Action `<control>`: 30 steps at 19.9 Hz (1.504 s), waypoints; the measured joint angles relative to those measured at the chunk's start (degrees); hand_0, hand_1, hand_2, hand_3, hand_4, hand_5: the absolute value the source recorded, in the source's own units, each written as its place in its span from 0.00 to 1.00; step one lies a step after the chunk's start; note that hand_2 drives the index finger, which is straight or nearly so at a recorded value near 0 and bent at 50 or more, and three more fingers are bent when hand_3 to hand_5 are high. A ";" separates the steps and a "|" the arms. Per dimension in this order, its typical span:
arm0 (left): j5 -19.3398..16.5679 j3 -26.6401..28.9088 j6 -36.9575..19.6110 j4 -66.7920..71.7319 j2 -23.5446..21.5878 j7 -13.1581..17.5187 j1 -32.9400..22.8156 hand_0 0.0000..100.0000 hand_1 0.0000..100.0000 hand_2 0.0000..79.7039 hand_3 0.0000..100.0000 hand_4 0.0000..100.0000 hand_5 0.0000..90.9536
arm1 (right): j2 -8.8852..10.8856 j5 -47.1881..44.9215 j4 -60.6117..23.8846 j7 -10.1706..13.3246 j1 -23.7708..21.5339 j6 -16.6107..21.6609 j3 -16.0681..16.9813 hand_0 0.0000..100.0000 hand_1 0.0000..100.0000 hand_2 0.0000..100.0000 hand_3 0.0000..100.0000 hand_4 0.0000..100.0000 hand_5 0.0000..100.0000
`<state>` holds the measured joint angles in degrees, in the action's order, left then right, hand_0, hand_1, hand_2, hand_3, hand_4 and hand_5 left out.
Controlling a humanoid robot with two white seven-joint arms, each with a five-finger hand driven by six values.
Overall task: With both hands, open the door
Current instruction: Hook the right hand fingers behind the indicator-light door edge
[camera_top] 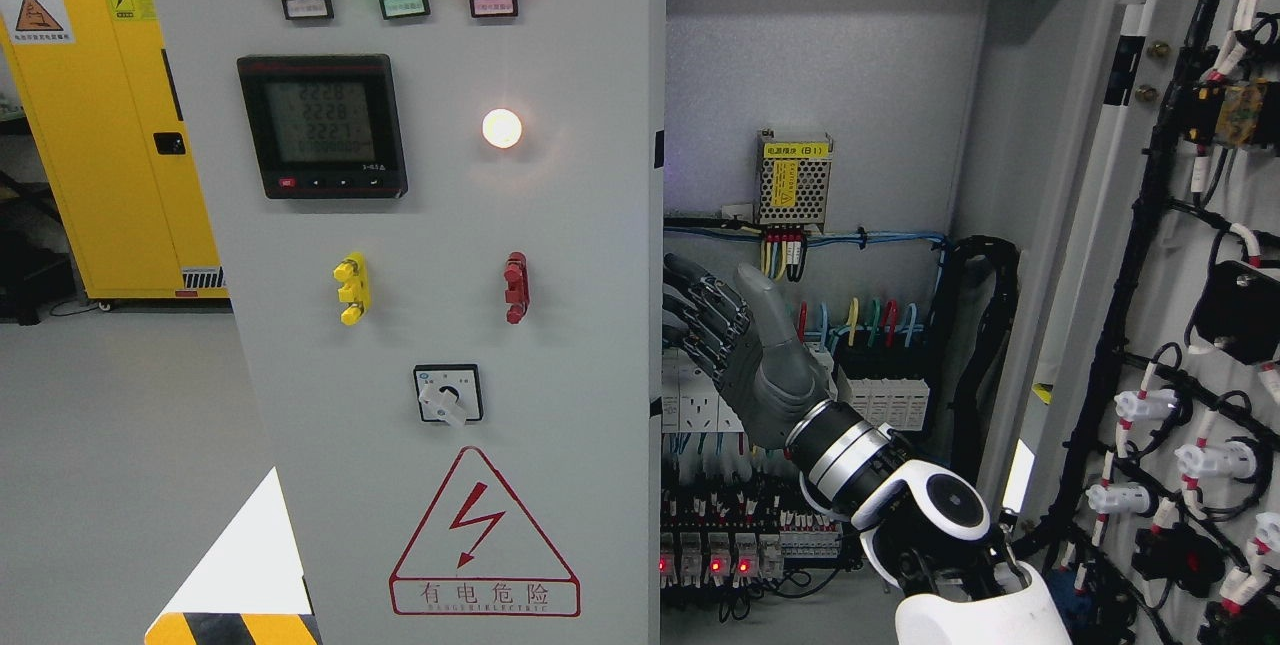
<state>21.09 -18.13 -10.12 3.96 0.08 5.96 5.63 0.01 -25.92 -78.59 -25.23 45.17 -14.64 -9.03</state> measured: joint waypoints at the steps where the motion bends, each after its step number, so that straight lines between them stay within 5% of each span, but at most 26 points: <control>1: 0.00 0.00 0.00 -0.01 0.22 0.01 0.00 0.00 0.00 0.00 0.01 0.00 0.00 | 0.00 -0.15 0.24 -0.26 0.11 0.00 0.03 0.22 0.00 0.00 0.00 0.00 0.00; 12: -0.02 0.01 0.00 0.00 2.02 0.00 -0.01 0.00 0.00 0.00 0.01 0.00 0.00 | -0.01 -1.53 3.61 -7.44 1.96 -0.04 0.95 0.22 0.01 0.00 0.00 0.00 0.00; 30: -0.11 -0.03 0.01 0.06 2.85 0.08 -0.01 0.00 0.00 0.00 0.00 0.00 0.00 | -0.01 -1.80 6.89 -10.78 3.95 -0.04 1.61 0.22 0.02 0.00 0.00 0.00 0.00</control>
<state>20.99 -18.16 -10.11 4.02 2.93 6.04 5.62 0.00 -27.72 -71.70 -36.01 49.12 -14.68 -7.41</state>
